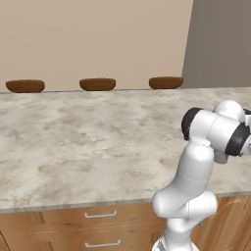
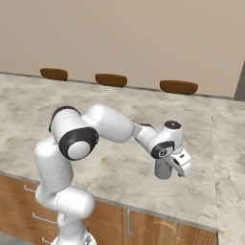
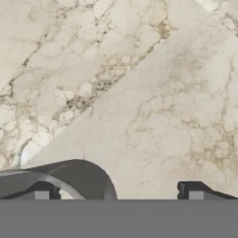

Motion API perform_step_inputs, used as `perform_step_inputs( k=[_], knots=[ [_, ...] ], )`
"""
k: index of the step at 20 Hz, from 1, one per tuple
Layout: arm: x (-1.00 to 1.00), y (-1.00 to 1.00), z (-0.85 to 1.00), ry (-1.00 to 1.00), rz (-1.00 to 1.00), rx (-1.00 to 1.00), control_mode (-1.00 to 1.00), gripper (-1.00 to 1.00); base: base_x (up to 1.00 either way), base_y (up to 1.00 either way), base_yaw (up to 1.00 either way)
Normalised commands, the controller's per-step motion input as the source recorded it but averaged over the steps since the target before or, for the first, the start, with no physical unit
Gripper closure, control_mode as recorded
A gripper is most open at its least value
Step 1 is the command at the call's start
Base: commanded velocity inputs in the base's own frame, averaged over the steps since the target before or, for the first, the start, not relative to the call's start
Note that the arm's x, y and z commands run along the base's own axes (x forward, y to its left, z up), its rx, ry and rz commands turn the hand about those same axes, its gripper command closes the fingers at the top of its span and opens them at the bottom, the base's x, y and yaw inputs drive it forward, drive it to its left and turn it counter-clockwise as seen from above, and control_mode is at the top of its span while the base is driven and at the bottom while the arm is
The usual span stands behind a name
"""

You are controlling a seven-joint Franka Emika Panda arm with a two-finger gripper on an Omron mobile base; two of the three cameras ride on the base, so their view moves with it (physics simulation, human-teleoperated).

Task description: Pick the glass cup and colander and place them in the sink. Then turn on the water.

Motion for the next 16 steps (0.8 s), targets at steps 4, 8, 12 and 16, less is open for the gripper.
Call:
perform_step_inputs(
  k=[4,8,12,16],
  knots=[
    [0.0,0.22,-0.48,0.0,0.08,-0.02,-1.0,-1.0,0.0,0.0,0.0],
    [0.0,0.29,-0.49,0.0,0.07,-0.03,-1.0,-1.0,0.0,0.0,0.0],
    [0.0,0.34,-0.51,0.0,0.07,-0.04,-1.0,-1.0,0.0,0.0,0.0],
    [0.0,0.41,-0.5,0.0,0.06,-0.06,-1.0,1.0,0.0,0.0,0.0]
  ],
)
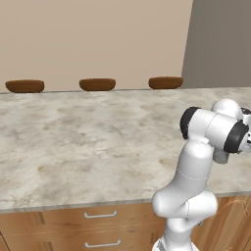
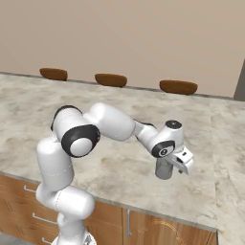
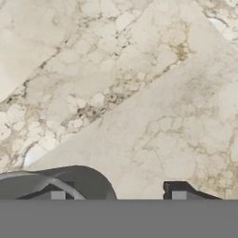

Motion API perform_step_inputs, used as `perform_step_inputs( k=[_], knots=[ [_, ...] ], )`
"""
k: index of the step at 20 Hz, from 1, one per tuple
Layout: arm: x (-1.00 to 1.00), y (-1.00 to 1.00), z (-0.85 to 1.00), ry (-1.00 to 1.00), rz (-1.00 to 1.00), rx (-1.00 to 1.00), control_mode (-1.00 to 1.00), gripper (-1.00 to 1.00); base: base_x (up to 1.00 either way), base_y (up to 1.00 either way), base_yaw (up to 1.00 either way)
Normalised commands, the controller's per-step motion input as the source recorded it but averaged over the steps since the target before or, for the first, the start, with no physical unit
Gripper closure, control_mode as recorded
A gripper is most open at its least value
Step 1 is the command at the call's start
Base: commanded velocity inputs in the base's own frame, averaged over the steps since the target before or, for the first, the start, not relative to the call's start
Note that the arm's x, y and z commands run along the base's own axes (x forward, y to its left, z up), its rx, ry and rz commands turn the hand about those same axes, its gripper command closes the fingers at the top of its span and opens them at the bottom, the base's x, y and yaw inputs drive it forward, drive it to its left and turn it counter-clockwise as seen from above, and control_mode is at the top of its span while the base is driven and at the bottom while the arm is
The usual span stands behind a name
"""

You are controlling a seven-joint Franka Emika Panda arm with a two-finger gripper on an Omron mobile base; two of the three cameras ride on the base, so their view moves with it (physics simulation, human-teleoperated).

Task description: Pick the glass cup and colander and place them in the sink. Then turn on the water.

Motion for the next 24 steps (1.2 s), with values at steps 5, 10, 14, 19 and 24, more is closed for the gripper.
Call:
perform_step_inputs(
  k=[5,10,14,19,24],
  knots=[
    [0.0,0.1,-0.21,0.0,0.03,-0.01,-1.0,1.0,0.0,0.0,0.0],
    [-0.03,0.0,-0.01,0.0,0.0,0.0,-1.0,1.0,0.0,0.0,0.0],
    [-0.22,0.0,0.0,-0.02,0.0,0.0,-1.0,1.0,0.0,0.0,0.0],
    [-0.16,0.0,0.29,-0.07,-0.01,0.0,-1.0,1.0,0.0,0.0,0.0],
    [-0.21,0.0,0.53,-0.11,-0.04,0.0,-1.0,1.0,0.0,0.0,0.0]
  ],
)
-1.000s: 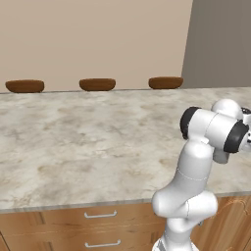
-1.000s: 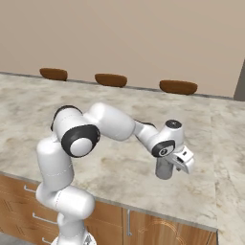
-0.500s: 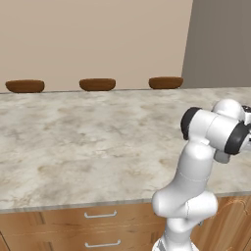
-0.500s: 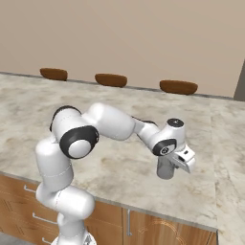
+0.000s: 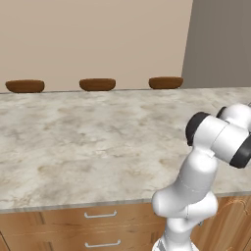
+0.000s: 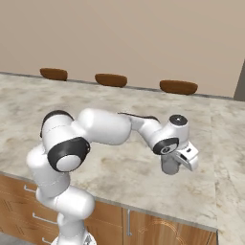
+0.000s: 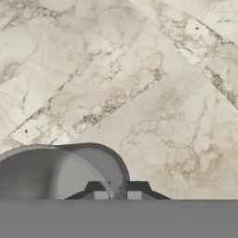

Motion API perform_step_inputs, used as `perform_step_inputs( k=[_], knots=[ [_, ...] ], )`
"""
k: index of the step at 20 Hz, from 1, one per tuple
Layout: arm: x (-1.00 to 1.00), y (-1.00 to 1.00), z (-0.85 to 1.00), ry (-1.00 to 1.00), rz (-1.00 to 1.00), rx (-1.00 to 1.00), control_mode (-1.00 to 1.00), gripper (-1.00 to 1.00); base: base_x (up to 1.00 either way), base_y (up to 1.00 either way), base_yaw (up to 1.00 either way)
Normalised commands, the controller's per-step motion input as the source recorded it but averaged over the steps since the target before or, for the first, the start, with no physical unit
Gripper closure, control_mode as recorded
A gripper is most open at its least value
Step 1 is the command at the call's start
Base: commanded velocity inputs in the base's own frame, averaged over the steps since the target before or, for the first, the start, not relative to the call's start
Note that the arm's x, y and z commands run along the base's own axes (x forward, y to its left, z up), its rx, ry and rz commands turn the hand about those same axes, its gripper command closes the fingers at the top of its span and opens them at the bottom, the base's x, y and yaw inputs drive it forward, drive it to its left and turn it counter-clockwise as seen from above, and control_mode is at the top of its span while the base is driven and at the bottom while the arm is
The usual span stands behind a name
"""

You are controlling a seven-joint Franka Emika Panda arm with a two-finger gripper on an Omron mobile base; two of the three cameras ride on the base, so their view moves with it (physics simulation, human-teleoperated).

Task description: Pick the glass cup and colander and place them in the sink. Then turn on the water.

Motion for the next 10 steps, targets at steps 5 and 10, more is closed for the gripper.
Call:
perform_step_inputs(
  k=[5,10],
  knots=[
    [-0.26,0.0,0.59,-0.11,-0.08,0.0,-1.0,1.0,0.0,0.0,0.0],
    [-0.33,-0.04,0.59,-0.1,-0.09,-0.01,-1.0,1.0,0.0,0.0,0.0]
  ],
)
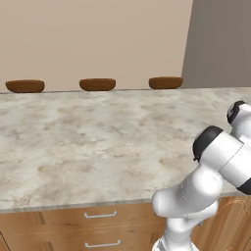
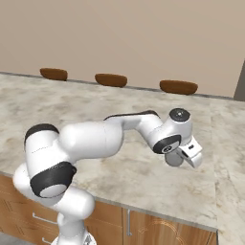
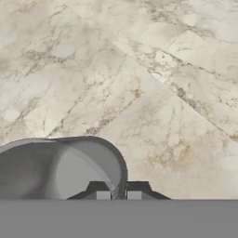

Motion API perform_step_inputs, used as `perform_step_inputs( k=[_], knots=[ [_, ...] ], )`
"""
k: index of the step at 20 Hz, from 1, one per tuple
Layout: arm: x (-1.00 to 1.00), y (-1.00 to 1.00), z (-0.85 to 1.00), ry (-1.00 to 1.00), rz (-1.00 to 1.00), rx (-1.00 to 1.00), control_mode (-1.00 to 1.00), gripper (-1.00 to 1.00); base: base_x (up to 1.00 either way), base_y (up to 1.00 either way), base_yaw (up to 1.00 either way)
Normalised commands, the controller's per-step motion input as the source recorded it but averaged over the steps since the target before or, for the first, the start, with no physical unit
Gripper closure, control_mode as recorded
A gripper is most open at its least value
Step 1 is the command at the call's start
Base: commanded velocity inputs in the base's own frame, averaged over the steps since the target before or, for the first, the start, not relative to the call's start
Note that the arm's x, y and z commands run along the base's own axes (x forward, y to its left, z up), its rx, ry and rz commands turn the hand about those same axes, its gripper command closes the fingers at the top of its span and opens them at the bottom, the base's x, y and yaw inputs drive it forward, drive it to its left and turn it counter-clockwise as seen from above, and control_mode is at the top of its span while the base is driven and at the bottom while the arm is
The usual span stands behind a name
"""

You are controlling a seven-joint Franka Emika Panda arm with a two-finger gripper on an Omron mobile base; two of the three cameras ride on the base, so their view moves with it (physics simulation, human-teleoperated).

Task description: Pick the glass cup and colander and place them in the sink. Then turn on the water.

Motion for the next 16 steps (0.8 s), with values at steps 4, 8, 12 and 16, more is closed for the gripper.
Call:
perform_step_inputs(
  k=[4,8,12,16],
  knots=[
    [-0.35,-0.03,0.56,-0.08,-0.1,-0.04,-1.0,1.0,0.0,0.0,0.0],
    [-0.5,0.0,0.48,-0.1,-0.09,-0.02,-1.0,1.0,0.0,0.0,0.0],
    [-0.5,0.0,0.29,-0.1,-0.08,0.0,-1.0,1.0,0.0,0.0,0.0],
    [-0.18,0.0,0.0,-0.01,0.0,0.0,-1.0,1.0,0.0,0.0,0.0]
  ],
)
